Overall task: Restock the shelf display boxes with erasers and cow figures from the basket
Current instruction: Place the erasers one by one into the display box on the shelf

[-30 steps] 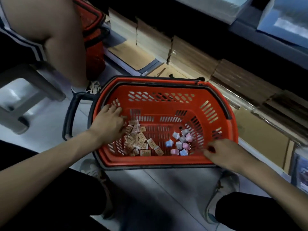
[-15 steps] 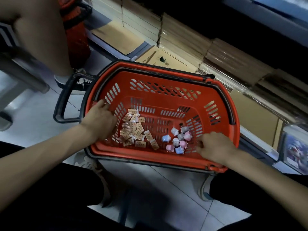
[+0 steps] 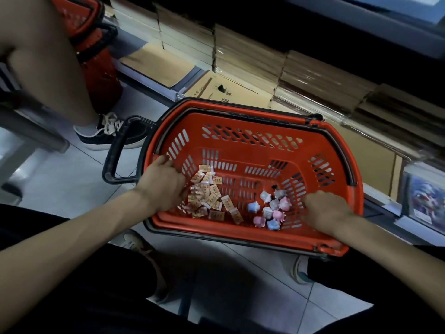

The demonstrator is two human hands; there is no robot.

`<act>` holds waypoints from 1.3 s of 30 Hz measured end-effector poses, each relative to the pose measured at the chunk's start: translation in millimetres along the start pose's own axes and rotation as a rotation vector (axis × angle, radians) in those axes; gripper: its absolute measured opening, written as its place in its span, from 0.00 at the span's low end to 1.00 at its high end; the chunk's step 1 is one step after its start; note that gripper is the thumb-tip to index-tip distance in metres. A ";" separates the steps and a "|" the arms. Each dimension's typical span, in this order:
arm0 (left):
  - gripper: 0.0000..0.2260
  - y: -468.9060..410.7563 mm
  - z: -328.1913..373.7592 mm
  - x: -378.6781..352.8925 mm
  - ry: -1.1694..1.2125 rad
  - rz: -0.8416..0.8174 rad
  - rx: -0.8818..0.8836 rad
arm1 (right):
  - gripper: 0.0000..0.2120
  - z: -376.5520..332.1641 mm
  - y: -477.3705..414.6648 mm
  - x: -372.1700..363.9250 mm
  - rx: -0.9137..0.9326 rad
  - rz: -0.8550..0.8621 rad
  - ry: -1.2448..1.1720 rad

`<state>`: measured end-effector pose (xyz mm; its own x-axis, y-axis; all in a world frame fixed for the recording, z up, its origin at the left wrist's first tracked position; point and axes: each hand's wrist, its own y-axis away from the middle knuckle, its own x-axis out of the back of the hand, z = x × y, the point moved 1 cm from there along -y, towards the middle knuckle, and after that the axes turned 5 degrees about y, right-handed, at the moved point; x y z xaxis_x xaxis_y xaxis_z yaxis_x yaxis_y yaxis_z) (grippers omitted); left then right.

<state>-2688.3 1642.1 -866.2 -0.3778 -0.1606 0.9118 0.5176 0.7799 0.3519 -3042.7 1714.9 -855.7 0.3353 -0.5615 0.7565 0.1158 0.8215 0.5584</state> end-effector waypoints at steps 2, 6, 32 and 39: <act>0.18 -3.3 3.2 2.6 0.052 0.108 -0.028 | 0.17 -7.5 -5.0 4.1 0.032 0.043 0.030; 0.15 -12.7 -4.9 4.4 0.166 0.214 -0.088 | 0.13 -29.9 -20.9 15.4 0.146 0.164 0.023; 0.16 -40.7 -37.6 -1.2 0.286 0.437 -0.129 | 0.46 -225.1 -198.3 -59.7 0.528 0.111 -0.322; 0.17 -41.3 -36.6 -0.4 0.281 0.447 -0.124 | 0.33 -236.5 -190.6 -49.6 0.554 0.085 -0.211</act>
<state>-2681.4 1587.8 -873.4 0.1110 0.0016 0.9938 0.6737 0.7351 -0.0765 -2860.3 1609.7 -1080.2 0.1229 -0.5503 0.8259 -0.4270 0.7219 0.5446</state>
